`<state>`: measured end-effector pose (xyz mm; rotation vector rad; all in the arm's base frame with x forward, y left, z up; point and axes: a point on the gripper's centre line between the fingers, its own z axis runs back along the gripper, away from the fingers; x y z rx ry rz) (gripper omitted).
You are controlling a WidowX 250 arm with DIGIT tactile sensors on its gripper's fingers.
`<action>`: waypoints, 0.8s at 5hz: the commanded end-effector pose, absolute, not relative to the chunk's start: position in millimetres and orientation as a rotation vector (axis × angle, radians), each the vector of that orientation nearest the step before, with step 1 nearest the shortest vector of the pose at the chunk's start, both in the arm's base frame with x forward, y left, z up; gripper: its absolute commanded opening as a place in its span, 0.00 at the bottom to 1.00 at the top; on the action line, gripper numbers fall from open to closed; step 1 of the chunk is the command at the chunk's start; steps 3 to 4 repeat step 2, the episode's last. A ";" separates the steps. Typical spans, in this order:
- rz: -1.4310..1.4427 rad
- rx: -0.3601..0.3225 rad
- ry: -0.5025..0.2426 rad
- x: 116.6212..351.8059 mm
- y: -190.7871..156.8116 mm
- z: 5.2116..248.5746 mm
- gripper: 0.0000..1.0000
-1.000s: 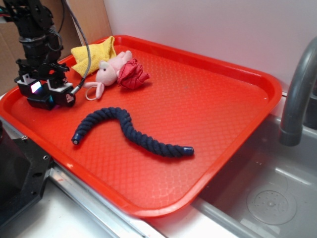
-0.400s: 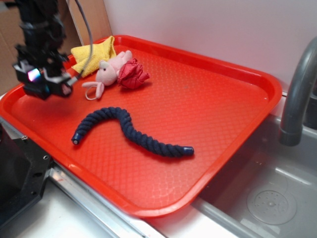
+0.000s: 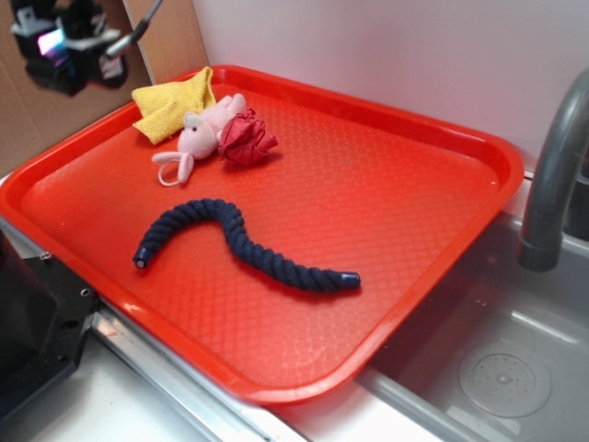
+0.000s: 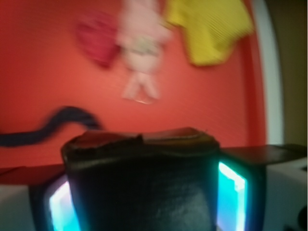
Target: Grab the black box.
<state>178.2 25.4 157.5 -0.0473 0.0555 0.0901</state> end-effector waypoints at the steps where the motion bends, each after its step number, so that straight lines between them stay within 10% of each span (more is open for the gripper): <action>1: 0.017 -0.035 -0.025 196.1 -8.1 175.9 0.00; 4: 0.021 -0.076 -0.023 192.8 -1.1 170.6 0.00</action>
